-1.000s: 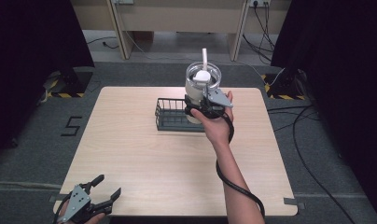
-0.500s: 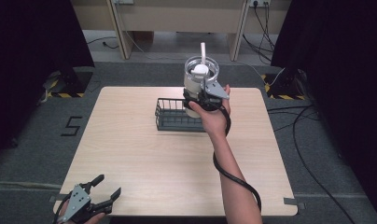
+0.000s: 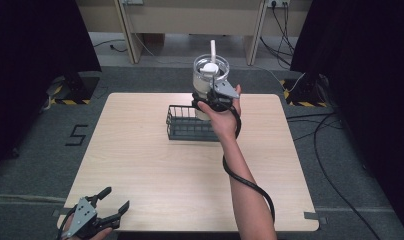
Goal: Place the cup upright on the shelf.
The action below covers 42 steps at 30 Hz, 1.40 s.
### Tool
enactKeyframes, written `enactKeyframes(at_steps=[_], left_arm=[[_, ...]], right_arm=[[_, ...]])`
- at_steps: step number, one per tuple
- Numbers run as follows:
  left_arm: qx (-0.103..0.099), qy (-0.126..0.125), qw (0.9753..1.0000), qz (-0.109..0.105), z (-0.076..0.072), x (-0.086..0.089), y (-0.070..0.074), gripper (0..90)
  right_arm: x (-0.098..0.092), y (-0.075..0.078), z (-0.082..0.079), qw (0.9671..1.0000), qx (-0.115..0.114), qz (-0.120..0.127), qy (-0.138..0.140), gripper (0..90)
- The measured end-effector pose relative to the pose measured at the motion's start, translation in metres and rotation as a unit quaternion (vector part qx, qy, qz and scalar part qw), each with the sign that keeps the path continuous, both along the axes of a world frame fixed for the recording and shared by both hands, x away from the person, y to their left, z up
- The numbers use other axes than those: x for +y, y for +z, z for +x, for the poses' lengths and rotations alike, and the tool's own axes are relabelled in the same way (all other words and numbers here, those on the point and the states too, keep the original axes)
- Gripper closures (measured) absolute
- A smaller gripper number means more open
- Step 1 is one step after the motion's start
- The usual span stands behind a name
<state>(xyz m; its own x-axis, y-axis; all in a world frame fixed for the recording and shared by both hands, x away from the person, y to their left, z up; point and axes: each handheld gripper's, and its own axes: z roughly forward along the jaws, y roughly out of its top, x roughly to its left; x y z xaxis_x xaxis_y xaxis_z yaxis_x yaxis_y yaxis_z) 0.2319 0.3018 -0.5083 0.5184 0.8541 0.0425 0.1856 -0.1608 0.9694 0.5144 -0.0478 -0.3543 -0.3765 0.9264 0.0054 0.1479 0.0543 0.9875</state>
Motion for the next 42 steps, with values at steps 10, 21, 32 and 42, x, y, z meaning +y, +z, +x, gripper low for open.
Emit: enactKeyframes(at_steps=[10, 21, 32, 42], left_arm=[[0.001, 0.000, 1.0000, -0.001, 0.000, 0.000, 0.000, 21.2], [0.001, -0.001, 1.0000, -0.001, 0.000, 0.000, 0.000, 21.2], [0.001, -0.002, 1.0000, 0.000, 0.000, 0.000, 0.000, 21.2], [0.001, -0.003, 1.0000, 0.001, 0.000, 0.000, 0.000, 21.3]], right_arm=[[0.005, -0.010, 0.014, 0.9999, 0.013, 0.000, -0.006, 10.4], [0.009, -0.023, 0.024, 0.9995, 0.029, -0.004, -0.009, 10.4], [0.011, -0.033, 0.030, 0.9992, 0.036, -0.007, -0.013, 10.3], [0.012, -0.047, 0.033, 0.9986, 0.049, -0.013, -0.014, 10.3]])
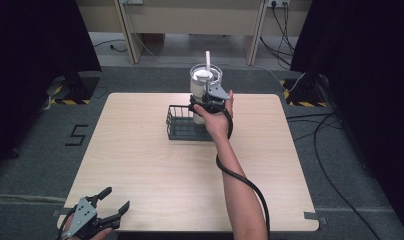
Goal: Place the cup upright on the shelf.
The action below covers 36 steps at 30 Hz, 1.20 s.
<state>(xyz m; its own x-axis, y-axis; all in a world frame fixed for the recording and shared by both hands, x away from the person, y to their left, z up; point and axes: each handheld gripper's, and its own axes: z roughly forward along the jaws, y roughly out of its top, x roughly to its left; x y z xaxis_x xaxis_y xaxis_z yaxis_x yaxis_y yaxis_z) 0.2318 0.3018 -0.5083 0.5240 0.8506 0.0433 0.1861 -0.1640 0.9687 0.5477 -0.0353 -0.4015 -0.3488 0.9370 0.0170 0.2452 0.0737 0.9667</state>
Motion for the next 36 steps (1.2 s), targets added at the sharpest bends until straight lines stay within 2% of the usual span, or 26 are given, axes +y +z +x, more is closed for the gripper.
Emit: enactKeyframes(at_steps=[10, 19, 25, 36], left_arm=[[0.001, -0.003, 1.0000, 0.000, 0.000, -0.001, 0.000, 21.2], [0.001, -0.002, 1.0000, -0.001, 0.000, -0.001, 0.000, 21.2], [0.000, -0.004, 1.0000, -0.001, -0.001, -0.001, 0.000, 21.2], [0.000, -0.005, 1.0000, 0.001, -0.001, -0.002, 0.000, 21.2]], right_arm=[[0.000, -0.020, 0.003, 0.9998, 0.014, -0.012, -0.003, 10.3], [0.001, -0.027, 0.003, 0.9998, 0.015, -0.014, -0.005, 10.2], [0.001, -0.030, 0.001, 0.9999, 0.013, -0.010, -0.006, 10.1], [-0.001, -0.036, -0.003, 1.0000, -0.005, -0.003, 0.001, 9.4]])
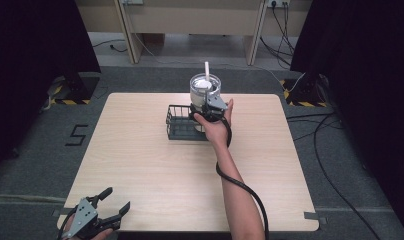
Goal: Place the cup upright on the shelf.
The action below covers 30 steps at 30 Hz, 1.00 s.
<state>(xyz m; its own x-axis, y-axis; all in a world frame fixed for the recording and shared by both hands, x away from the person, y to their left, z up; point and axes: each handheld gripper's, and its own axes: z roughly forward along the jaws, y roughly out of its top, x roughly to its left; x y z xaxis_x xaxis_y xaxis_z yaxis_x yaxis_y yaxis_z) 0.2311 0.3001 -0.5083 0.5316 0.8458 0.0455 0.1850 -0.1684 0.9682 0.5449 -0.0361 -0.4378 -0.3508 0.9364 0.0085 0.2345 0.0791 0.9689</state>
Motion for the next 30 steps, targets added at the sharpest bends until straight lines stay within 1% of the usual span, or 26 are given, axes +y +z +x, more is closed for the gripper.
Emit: enactKeyframes(at_steps=[1, 5, 10, 14, 15, 17, 22, 24, 30], left_arm=[[0.000, 0.000, 1.0000, 0.001, 0.000, 0.000, 0.000, 21.2], [0.000, 0.000, 1.0000, 0.001, 0.000, 0.000, 0.000, 21.2], [-0.001, 0.000, 1.0000, 0.001, 0.000, 0.000, 0.000, 21.2], [-0.001, 0.001, 1.0000, 0.001, 0.000, 0.000, 0.000, 21.2], [-0.001, 0.001, 1.0000, 0.001, 0.000, 0.000, 0.000, 21.2], [-0.002, 0.001, 1.0000, 0.002, 0.000, 0.000, 0.000, 21.1], [-0.002, 0.002, 1.0000, 0.001, 0.000, 0.000, 0.000, 21.1], [-0.003, 0.002, 1.0000, 0.002, 0.000, 0.000, 0.000, 21.1], [-0.003, 0.004, 1.0000, 0.001, 0.000, 0.000, 0.001, 20.9]], right_arm=[[0.000, -0.001, 0.000, 1.0000, 0.002, 0.006, 0.000, 8.7], [0.000, -0.003, -0.001, 1.0000, 0.004, 0.005, 0.001, 7.2], [0.000, -0.001, -0.005, 0.9999, 0.003, -0.005, 0.009, 2.3], [-0.001, 0.000, -0.007, 0.9999, 0.003, -0.012, 0.012, 1.0], [-0.002, 0.000, -0.008, 0.9998, 0.004, -0.015, 0.012, 0.9], [-0.003, 0.000, -0.009, 0.9998, 0.008, -0.013, 0.012, 0.8], [-0.005, 0.000, -0.012, 0.9998, 0.007, -0.015, 0.013, 0.7], [-0.007, -0.001, -0.016, 0.9998, 0.010, -0.007, 0.015, 1.1], [-0.011, 0.003, -0.023, 0.9998, 0.007, -0.009, 0.014, 1.5]])
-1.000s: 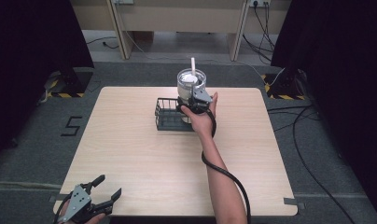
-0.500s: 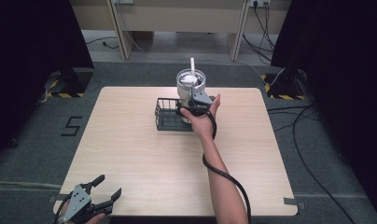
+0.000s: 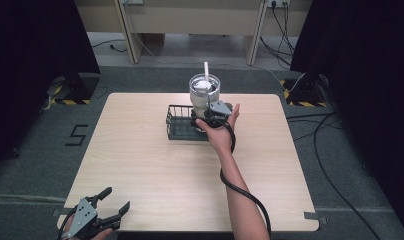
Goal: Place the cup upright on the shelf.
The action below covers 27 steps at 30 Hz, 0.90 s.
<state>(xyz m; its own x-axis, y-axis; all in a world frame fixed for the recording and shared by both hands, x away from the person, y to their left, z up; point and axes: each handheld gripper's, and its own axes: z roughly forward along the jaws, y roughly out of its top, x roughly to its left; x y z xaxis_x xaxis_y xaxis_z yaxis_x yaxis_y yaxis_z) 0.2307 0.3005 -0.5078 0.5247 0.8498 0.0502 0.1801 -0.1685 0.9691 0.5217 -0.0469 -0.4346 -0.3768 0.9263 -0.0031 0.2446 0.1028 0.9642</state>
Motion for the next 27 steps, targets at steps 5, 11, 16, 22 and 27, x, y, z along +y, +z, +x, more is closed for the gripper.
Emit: enactKeyframes(at_steps=[5, 11, 16, 22, 27], left_arm=[[0.000, 0.001, 1.0000, 0.001, 0.000, 0.000, 0.000, 20.9], [-0.001, 0.002, 1.0000, 0.002, 0.000, 0.000, 0.000, 20.8], [-0.001, 0.003, 1.0000, 0.001, 0.000, 0.000, 0.000, 20.7], [-0.001, 0.004, 1.0000, 0.001, 0.000, 0.000, 0.000, 20.6], [-0.001, 0.004, 1.0000, 0.002, 0.000, 0.000, 0.000, 20.6]], right_arm=[[-0.004, 0.003, -0.005, 1.0000, -0.004, -0.007, 0.003, 1.8], [-0.011, 0.004, -0.013, 1.0000, -0.004, -0.008, -0.001, 1.8], [-0.016, 0.003, -0.019, 1.0000, -0.001, -0.006, -0.002, 1.9], [-0.022, 0.004, -0.028, 1.0000, -0.003, -0.004, -0.001, 2.0], [-0.028, 0.004, -0.035, 1.0000, -0.002, -0.003, -0.004, 2.3]])
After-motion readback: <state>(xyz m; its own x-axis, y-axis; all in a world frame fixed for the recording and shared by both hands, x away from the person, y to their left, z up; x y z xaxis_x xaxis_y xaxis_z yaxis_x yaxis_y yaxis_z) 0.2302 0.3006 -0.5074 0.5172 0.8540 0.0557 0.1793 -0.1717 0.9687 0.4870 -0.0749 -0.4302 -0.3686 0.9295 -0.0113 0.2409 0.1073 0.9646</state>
